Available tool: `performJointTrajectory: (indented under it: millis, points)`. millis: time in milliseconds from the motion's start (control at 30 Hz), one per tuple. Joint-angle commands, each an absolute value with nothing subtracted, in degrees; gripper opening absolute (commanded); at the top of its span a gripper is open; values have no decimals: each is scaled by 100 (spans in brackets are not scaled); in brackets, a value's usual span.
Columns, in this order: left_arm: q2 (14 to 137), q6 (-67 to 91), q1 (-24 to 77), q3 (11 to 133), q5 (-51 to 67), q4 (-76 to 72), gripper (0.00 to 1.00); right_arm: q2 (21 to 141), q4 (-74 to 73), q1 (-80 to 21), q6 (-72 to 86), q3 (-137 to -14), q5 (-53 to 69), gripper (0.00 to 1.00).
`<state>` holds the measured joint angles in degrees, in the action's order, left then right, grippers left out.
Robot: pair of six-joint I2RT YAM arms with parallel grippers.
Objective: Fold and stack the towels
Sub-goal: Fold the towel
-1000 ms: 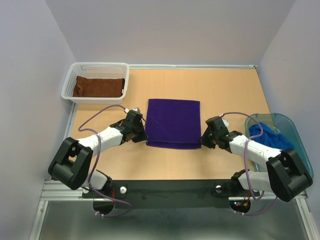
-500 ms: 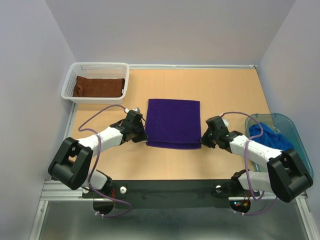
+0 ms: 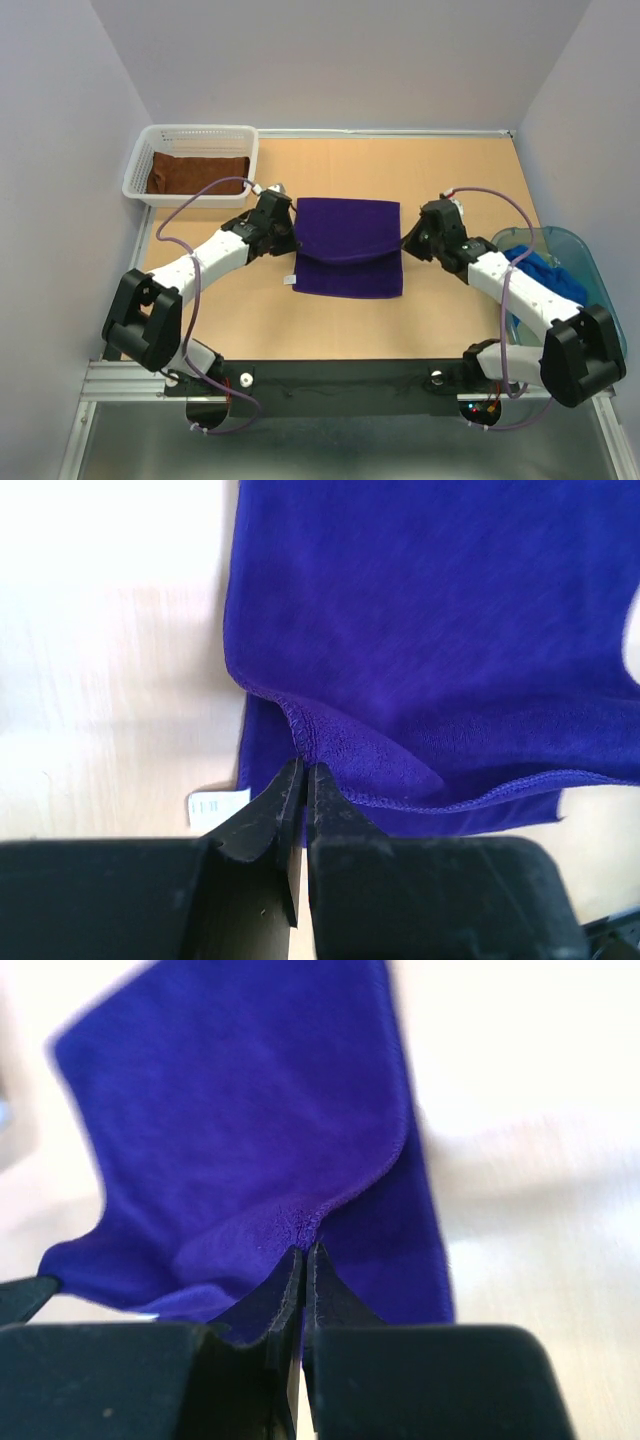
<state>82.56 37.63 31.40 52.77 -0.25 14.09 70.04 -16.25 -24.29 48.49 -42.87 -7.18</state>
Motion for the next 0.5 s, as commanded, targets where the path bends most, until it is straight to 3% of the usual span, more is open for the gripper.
performJointTrajectory:
  millis: [0,200,467]
  points:
    - [7788,3638,3129,5652,-510,2083,0,6471,-2039,-2399,4535,-4650,-495,0]
    - [7119,3990,3234,4468,-28,1803,0,5915,-2118,-2399,4939,-3623,299,0]
    - [7628,4228,3524,3753,527,1143,0,6327,-2092,-2399,5089,-2839,53,0]
